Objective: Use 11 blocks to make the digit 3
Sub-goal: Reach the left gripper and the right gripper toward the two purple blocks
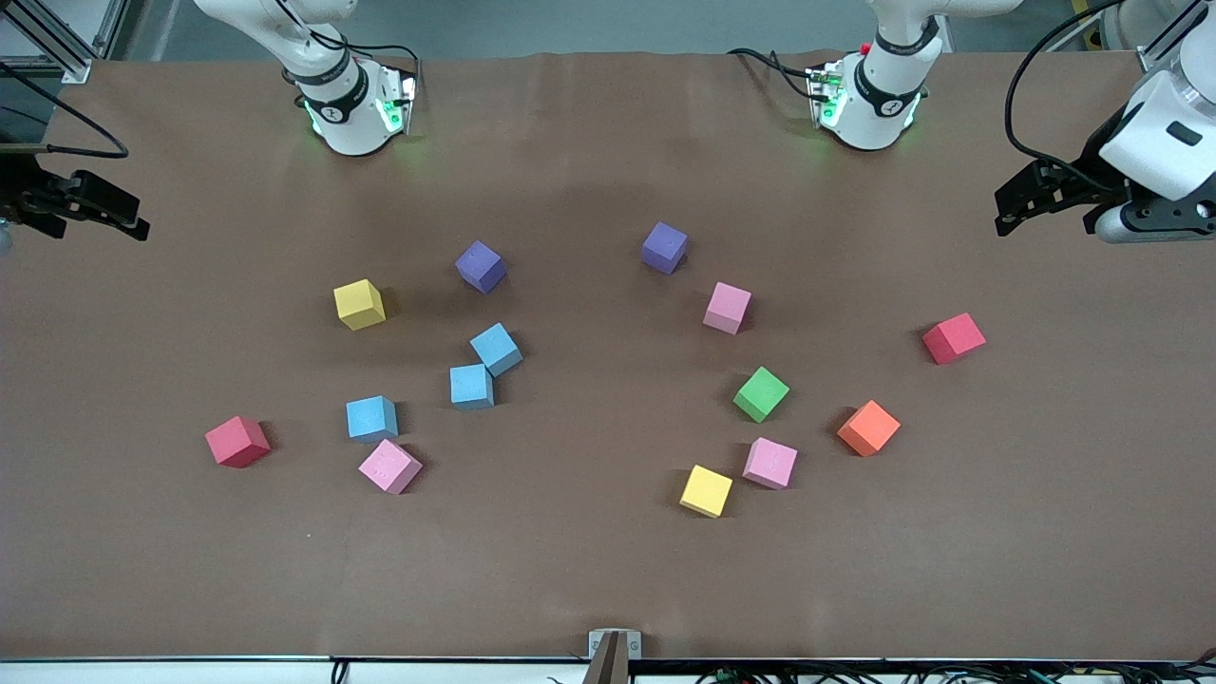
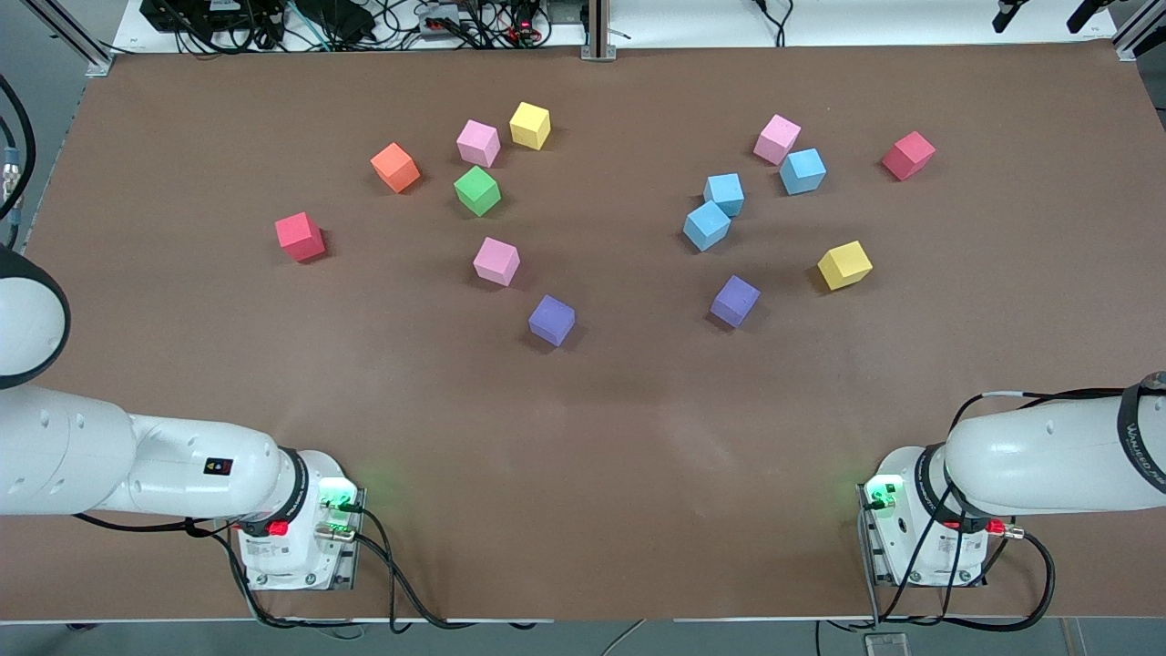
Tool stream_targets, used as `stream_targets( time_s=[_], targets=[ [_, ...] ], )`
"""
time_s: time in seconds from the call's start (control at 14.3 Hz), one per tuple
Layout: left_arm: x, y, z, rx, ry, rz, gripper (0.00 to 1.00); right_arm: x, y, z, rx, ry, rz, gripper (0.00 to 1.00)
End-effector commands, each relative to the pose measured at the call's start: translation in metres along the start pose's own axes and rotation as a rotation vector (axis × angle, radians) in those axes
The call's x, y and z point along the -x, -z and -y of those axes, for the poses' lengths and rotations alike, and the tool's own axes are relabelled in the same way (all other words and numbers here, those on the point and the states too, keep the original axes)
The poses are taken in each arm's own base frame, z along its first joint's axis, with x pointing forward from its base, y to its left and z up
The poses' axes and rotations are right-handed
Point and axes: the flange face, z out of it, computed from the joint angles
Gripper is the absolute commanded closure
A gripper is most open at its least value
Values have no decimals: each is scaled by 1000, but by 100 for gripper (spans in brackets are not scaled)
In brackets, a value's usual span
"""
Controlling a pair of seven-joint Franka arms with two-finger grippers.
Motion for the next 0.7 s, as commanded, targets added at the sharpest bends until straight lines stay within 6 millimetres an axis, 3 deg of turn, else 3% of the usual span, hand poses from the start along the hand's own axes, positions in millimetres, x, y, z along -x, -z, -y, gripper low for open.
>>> stream_targets(
  time_s=[0.0, 0.28, 0.42, 0.63],
  targets=[
    [3, 6, 2, 0, -7, -15, 0, 8, 5, -4, 23, 3, 1, 0],
    [-3, 11, 0, 1, -10, -27, 0, 8, 5, -3, 23, 4, 1, 0],
    [-1, -4, -12, -3, -30, 15, 0, 8, 5, -3, 23, 3, -1, 0],
    [4, -34, -69, -9, -97, 32, 0, 8, 5, -2, 23, 1, -1, 0]
  ],
)
